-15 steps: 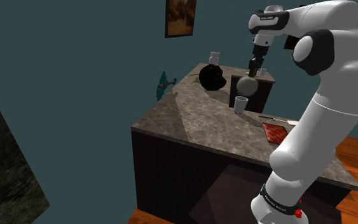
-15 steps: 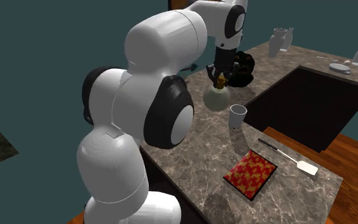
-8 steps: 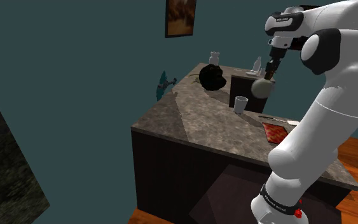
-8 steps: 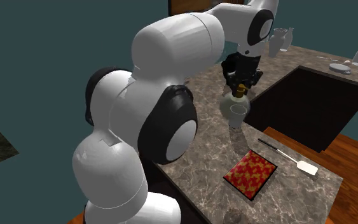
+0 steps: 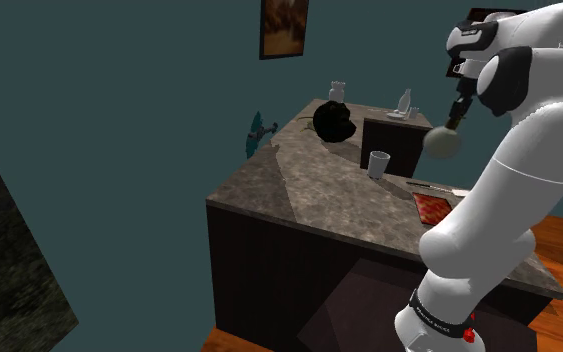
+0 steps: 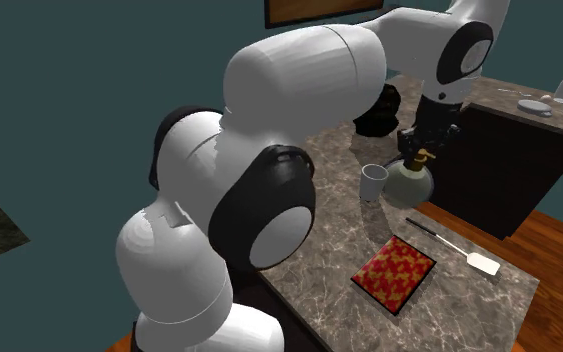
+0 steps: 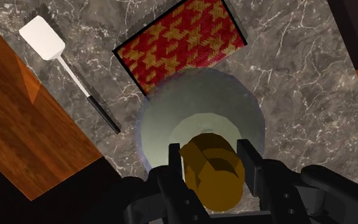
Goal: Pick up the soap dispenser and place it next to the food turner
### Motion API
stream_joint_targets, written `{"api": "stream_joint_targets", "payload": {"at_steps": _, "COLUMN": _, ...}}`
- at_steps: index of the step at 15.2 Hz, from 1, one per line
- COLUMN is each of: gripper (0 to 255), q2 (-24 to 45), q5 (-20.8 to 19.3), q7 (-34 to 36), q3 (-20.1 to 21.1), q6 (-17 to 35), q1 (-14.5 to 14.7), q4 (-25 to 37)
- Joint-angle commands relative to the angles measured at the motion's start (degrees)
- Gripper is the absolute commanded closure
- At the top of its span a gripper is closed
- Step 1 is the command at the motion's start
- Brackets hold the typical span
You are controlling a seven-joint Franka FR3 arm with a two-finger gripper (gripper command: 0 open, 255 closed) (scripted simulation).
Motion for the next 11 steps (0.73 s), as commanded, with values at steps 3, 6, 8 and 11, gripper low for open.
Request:
{"api": "stream_joint_targets", "payload": {"at_steps": 3, "gripper": 255, "q2": 2.44, "q5": 1.77, "q7": -6.77, "q3": -3.5, "q6": -0.62, "q1": -3.12, "q4": 2.42}}
{"api": "stream_joint_targets", "payload": {"at_steps": 6, "gripper": 255, "q2": 5.49, "q5": 4.11, "q7": -12.18, "q3": -6.1, "q6": -1.3, "q1": -5.98, "q4": 5.1}}
{"api": "stream_joint_targets", "payload": {"at_steps": 8, "gripper": 255, "q2": 8.04, "q5": 6.15, "q7": -15.95, "q3": -7.68, "q6": -1.95, "q1": -8.32, "q4": 7.34}}
{"api": "stream_joint_targets", "payload": {"at_steps": 11, "gripper": 255, "q2": 12.6, "q5": 9.86, "q7": -21.71, "q3": -9.54, "q6": -3.34, "q1": -12.77, "q4": 11.45}}
